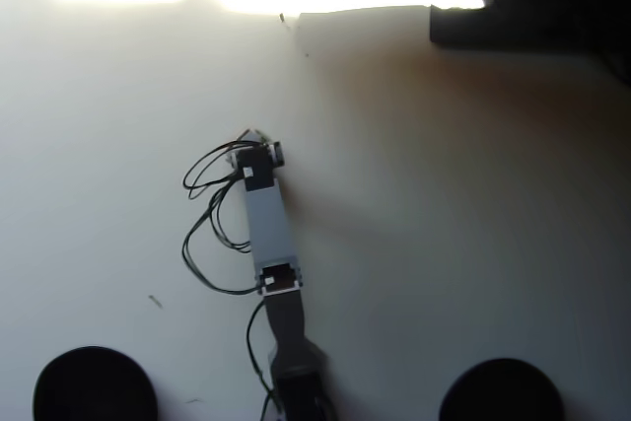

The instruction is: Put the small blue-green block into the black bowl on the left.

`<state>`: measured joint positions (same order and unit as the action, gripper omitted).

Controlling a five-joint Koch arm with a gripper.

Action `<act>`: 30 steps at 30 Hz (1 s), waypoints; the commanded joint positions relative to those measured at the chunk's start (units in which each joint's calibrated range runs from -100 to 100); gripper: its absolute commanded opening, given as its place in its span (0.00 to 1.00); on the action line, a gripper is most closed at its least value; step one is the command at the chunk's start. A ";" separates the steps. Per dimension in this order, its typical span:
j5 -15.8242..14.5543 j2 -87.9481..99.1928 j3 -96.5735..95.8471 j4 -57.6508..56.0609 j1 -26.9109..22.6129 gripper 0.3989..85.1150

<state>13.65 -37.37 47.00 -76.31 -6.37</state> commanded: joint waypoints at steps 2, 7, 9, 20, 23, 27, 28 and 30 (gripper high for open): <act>-0.73 5.93 0.69 2.25 -0.10 0.18; -1.51 21.04 -16.78 10.03 -2.05 0.13; -2.30 26.29 -22.88 12.79 -3.61 0.09; -8.69 51.25 -37.20 13.27 -11.04 0.04; -10.21 59.82 -40.71 11.73 -12.65 0.04; -11.38 69.35 -45.24 9.79 -16.17 0.04; -11.82 71.39 -45.71 8.65 -17.34 0.04; -12.45 74.71 -46.07 6.63 -19.78 0.04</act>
<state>2.17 31.19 -0.28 -67.26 -23.57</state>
